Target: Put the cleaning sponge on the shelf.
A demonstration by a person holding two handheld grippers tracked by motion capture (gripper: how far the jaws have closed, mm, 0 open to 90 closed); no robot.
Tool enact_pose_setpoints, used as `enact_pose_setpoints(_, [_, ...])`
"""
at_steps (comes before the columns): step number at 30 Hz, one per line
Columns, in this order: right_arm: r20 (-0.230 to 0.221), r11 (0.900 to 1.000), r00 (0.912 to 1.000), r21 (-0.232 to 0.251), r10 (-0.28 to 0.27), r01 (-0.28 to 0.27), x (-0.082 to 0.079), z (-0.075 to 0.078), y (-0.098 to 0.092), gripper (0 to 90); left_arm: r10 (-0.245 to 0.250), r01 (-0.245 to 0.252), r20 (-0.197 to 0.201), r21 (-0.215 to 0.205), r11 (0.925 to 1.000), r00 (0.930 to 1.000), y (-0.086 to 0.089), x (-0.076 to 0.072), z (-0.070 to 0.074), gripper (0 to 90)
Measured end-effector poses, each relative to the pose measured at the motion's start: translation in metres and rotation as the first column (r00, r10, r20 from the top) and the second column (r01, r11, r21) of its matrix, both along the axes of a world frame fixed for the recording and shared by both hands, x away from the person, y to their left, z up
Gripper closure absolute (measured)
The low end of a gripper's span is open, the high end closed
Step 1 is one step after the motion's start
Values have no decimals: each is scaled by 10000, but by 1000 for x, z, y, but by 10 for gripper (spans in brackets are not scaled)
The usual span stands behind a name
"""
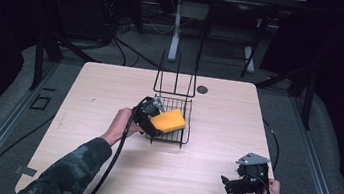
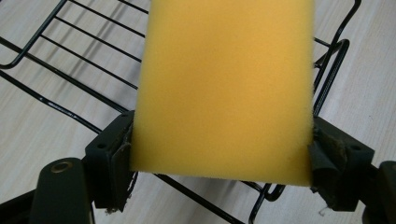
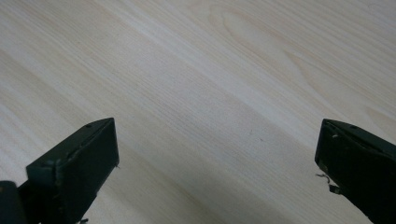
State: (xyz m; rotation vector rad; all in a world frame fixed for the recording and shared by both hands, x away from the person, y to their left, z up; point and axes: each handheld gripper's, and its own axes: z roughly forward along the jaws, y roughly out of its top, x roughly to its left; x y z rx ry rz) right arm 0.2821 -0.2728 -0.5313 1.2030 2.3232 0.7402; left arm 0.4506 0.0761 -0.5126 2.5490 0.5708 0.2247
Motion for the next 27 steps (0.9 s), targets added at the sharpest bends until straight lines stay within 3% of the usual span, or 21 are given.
enact_pose_setpoints(15, [-2, 9999, 9999, -123, 104, -104, 0, 0, 0, 0, -357, 358, -35, 68, 9993, 9994, -4, 3, -4, 231])
enact_pose_setpoints(21, [-166, 9999, 9998, -132, 86, -89, 0, -1, 1, 0, -513, 513, -37, 126, 9986, 9987, -4, 3, -4, 231])
enact_pose_setpoints(27, [-626, 10000, 9980, 10, 80, -79, 2, -3, 1, 0, -242, 242, -80, 17, 9997, 9997, -3, 3, -4, 179])
